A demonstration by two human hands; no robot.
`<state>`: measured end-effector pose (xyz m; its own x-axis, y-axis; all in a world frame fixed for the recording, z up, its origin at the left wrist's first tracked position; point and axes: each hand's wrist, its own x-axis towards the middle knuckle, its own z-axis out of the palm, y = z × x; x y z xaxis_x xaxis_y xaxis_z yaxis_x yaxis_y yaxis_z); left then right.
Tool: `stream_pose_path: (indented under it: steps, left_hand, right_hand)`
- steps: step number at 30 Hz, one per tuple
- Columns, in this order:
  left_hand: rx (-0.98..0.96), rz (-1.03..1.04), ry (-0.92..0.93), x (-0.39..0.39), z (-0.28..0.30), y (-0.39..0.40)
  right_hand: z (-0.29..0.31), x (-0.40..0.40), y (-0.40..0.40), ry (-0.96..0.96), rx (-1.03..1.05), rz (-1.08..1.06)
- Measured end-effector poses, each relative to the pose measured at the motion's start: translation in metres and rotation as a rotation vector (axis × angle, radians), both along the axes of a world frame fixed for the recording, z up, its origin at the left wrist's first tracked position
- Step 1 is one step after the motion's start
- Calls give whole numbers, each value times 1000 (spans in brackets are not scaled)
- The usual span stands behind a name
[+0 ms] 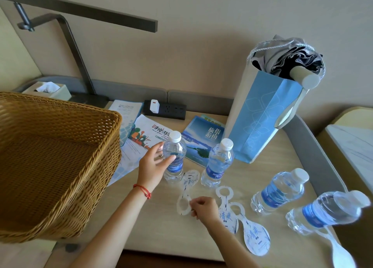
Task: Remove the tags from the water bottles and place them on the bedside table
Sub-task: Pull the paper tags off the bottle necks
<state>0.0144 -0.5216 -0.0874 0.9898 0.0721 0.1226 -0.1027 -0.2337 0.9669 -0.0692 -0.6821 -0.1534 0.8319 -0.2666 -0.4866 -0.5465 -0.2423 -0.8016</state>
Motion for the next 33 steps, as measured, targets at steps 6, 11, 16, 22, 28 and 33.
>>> stream_pose_path:
  steps: [6,11,16,22,28,33]
  left_hand:
    - [6,-15,5,0,0,1]
    - [-22,-30,7,0,-1,2]
    - [-60,-42,20,1,-3,0]
    - [-90,-69,40,5,-7,-2]
    - [-98,-78,17,11,-9,-5]
    - [-64,-99,11,15,-8,-12]
  right_hand:
    - [-10,-2,-1,54,-159,52]
    - [7,1,-14,-218,-210,-170]
    - [28,14,-40,-439,-294,-339]
    - [46,34,-52,-537,-206,-191]
    - [57,46,-51,-552,-102,-158]
    - [57,49,-50,-570,-117,-186]
